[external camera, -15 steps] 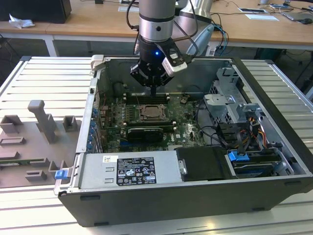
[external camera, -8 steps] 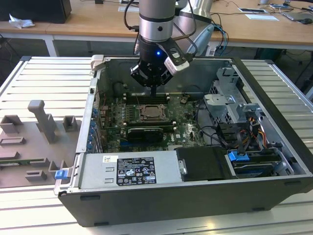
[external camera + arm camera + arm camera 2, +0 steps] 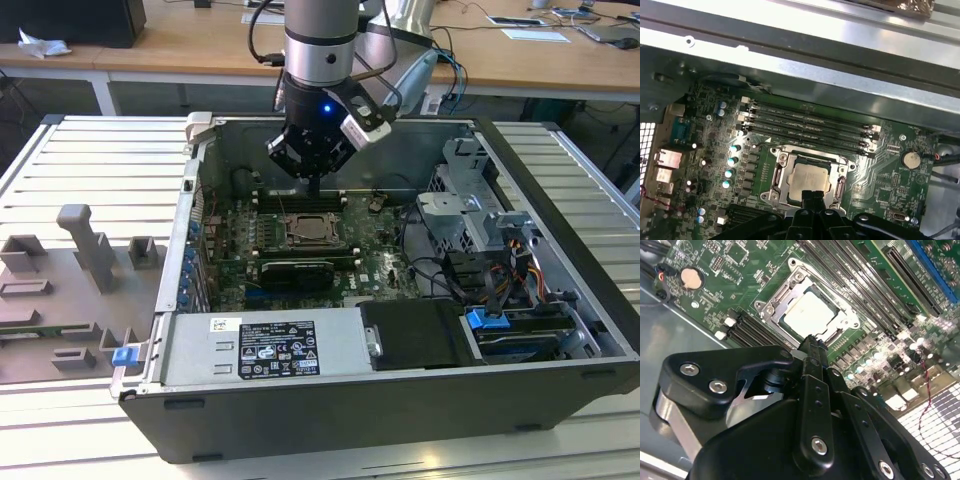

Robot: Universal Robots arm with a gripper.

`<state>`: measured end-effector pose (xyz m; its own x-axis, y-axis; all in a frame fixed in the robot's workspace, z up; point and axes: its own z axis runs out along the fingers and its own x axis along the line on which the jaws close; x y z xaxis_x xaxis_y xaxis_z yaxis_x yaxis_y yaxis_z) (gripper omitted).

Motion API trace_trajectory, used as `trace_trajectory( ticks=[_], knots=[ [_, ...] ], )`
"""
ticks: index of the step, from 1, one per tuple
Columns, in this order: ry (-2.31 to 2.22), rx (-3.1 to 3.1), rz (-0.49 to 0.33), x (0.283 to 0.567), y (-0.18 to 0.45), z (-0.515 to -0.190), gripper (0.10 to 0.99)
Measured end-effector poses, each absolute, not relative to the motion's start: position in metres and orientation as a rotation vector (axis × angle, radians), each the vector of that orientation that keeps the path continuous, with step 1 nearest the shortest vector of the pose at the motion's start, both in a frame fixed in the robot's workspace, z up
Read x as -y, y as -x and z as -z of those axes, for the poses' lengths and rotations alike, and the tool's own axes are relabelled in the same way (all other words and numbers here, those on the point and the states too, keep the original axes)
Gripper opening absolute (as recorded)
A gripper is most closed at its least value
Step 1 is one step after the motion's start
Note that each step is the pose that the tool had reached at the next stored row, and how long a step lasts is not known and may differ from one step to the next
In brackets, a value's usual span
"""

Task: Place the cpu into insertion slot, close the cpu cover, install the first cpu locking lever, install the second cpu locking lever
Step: 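Install the first cpu locking lever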

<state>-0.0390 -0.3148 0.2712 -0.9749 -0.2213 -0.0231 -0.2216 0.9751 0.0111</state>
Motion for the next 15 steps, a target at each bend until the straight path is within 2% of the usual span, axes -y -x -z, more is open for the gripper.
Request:
trace_trajectory(
  ticks=[15],
  knots=[
    [0.662,-3.050,-0.024,0.3148,0.0390,-0.2712,0.106]
  ],
)
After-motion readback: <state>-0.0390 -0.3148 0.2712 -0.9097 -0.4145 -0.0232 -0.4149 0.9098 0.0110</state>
